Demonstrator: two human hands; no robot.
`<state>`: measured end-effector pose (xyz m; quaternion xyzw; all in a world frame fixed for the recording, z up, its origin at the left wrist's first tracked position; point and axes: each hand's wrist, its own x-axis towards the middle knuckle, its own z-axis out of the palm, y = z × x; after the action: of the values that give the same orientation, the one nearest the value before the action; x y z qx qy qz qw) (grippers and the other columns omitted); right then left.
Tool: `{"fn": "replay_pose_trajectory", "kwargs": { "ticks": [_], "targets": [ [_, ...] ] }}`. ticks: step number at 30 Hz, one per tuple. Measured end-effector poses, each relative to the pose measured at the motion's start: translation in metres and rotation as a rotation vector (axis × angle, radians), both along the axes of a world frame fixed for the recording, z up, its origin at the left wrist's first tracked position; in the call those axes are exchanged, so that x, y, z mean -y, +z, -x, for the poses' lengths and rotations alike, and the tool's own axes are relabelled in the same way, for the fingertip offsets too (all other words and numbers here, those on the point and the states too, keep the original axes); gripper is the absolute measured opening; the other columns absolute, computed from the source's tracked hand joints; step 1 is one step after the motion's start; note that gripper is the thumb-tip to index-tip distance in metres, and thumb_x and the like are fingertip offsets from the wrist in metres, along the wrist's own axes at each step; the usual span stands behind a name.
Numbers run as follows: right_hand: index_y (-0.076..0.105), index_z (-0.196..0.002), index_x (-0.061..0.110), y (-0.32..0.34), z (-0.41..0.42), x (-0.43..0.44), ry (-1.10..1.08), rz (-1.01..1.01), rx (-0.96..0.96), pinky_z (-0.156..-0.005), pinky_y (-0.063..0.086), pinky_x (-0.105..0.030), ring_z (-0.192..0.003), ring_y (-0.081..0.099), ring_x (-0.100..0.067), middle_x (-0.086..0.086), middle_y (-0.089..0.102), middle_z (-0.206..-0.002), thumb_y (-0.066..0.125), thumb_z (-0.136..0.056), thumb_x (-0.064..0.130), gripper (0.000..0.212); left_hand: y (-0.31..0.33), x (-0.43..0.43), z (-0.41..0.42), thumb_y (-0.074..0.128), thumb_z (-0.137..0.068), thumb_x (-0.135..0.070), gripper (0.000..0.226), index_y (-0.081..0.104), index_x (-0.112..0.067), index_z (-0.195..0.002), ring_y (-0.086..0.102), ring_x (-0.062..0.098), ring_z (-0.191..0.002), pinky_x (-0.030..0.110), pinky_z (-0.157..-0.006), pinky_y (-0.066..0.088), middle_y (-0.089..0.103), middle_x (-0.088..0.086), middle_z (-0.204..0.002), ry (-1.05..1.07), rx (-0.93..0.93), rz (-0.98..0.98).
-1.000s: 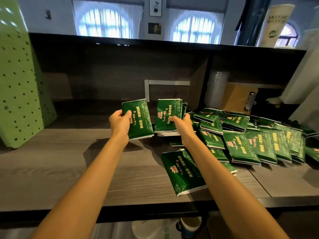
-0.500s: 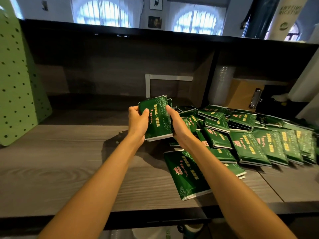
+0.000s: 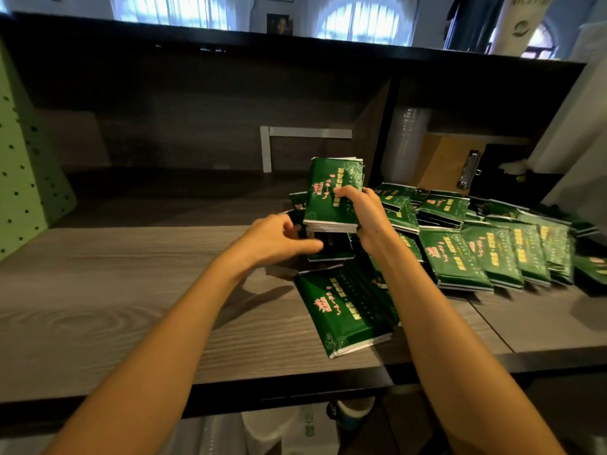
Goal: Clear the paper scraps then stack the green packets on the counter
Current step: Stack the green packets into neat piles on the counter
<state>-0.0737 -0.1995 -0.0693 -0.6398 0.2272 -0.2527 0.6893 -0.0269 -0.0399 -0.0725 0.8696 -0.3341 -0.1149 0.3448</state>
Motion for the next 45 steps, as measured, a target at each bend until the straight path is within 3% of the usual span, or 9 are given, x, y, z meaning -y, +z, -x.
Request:
{"fn": "replay_pose_trajectory", "kwargs": {
  "ticks": [2,8,13,19,27,34,37,42,45],
  "targets": [
    [0.047,-0.123,0.014,-0.001,0.001,0.004,-0.012,-0.007,-0.004,-0.098,0.042,-0.042,-0.112,0.055,-0.023,-0.005,0.058,-0.122,0.064,-0.08,0.025,0.047,-0.003,-0.002,0.002,0.074,-0.075,-0.038,0.032,0.057,-0.018,-0.093,0.059,0.01,-0.084,0.023,-0.071,0.051,0.06,-0.006,-0.091,-0.146,-0.154,-0.089],
    [0.038,-0.134,0.013,-0.002,0.003,0.001,-0.008,-0.004,-0.016,-0.099,0.039,-0.041,-0.119,0.05,-0.022,-0.004,0.052,-0.13,0.065,-0.081,0.026,0.062,-0.011,-0.002,-0.001,0.073,-0.078,-0.03,0.022,0.061,-0.015,-0.089,0.053,0.011,-0.087,0.022,-0.07,0.045,0.057,-0.006,-0.086,-0.215,-0.081,-0.247],
    [0.029,-0.142,0.013,-0.003,0.003,0.001,0.013,0.004,-0.023,-0.098,0.033,-0.04,-0.126,0.042,-0.023,-0.003,0.043,-0.14,0.064,-0.083,0.027,0.07,-0.009,-0.005,-0.005,0.065,-0.085,-0.013,0.009,0.061,-0.013,-0.078,0.051,0.008,-0.072,0.018,-0.061,0.041,0.056,-0.002,-0.077,-0.116,-0.155,-0.106],
    [0.034,-0.138,0.014,-0.004,0.004,-0.001,-0.011,0.008,-0.006,-0.096,0.037,-0.039,-0.122,0.047,-0.023,-0.004,0.048,-0.135,0.063,-0.084,0.026,0.063,-0.002,-0.017,-0.019,0.051,-0.094,-0.008,0.018,0.049,-0.013,-0.077,0.053,0.011,-0.062,0.016,-0.041,0.047,0.054,0.004,-0.076,0.13,-0.377,0.36],
    [0.031,-0.14,0.012,-0.005,0.003,-0.008,-0.006,0.063,-0.037,-0.103,0.041,-0.045,-0.116,0.053,-0.024,-0.006,0.052,-0.13,0.065,-0.082,0.023,0.068,-0.003,-0.025,-0.045,0.05,-0.094,-0.013,0.006,0.049,-0.014,-0.1,0.053,0.011,-0.076,0.021,-0.059,0.043,0.052,-0.001,-0.087,0.534,-0.085,0.74],
    [0.034,-0.135,0.009,-0.008,0.001,-0.03,0.173,0.188,-0.096,-0.094,0.044,-0.034,-0.111,0.053,-0.018,-0.001,0.051,-0.131,0.066,-0.084,0.026,0.063,-0.004,-0.013,-0.033,0.048,-0.097,-0.015,0.009,0.041,-0.016,-0.103,0.051,0.003,-0.069,0.014,-0.056,0.041,0.049,-0.005,-0.082,0.564,-0.089,0.953],
    [0.036,-0.127,0.015,-0.009,0.003,-0.042,0.288,0.242,-0.13,-0.078,0.041,-0.02,-0.092,0.051,-0.007,0.009,0.049,-0.112,0.058,-0.091,0.021,0.043,-0.004,-0.009,-0.025,0.046,-0.097,-0.015,0.011,0.039,-0.017,-0.105,0.052,0.004,-0.073,0.014,-0.058,0.042,0.047,-0.008,-0.081,0.622,-0.067,0.986],
    [0.032,-0.138,0.014,-0.013,0.002,-0.055,0.358,0.246,-0.133,-0.078,0.038,-0.01,-0.104,0.053,-0.004,-0.001,0.045,-0.141,0.047,-0.097,0.03,0.047,-0.011,-0.005,-0.028,0.046,-0.097,-0.014,0.012,0.036,-0.02,-0.101,0.054,0.026,-0.106,0.037,-0.084,0.048,0.053,0.005,-0.097,0.701,-0.02,0.983],
    [0.022,-0.145,0.017,-0.014,0.002,-0.058,0.364,0.287,-0.117,-0.079,0.034,-0.013,-0.111,0.045,-0.005,0.001,0.042,-0.141,0.046,-0.094,0.044,0.063,-0.012,-0.002,-0.026,0.044,-0.098,-0.014,0.009,0.039,-0.015,-0.106,0.053,0.026,-0.109,0.029,-0.077,0.042,0.053,0.005,-0.099,0.697,0.027,0.973]
  ]
}}
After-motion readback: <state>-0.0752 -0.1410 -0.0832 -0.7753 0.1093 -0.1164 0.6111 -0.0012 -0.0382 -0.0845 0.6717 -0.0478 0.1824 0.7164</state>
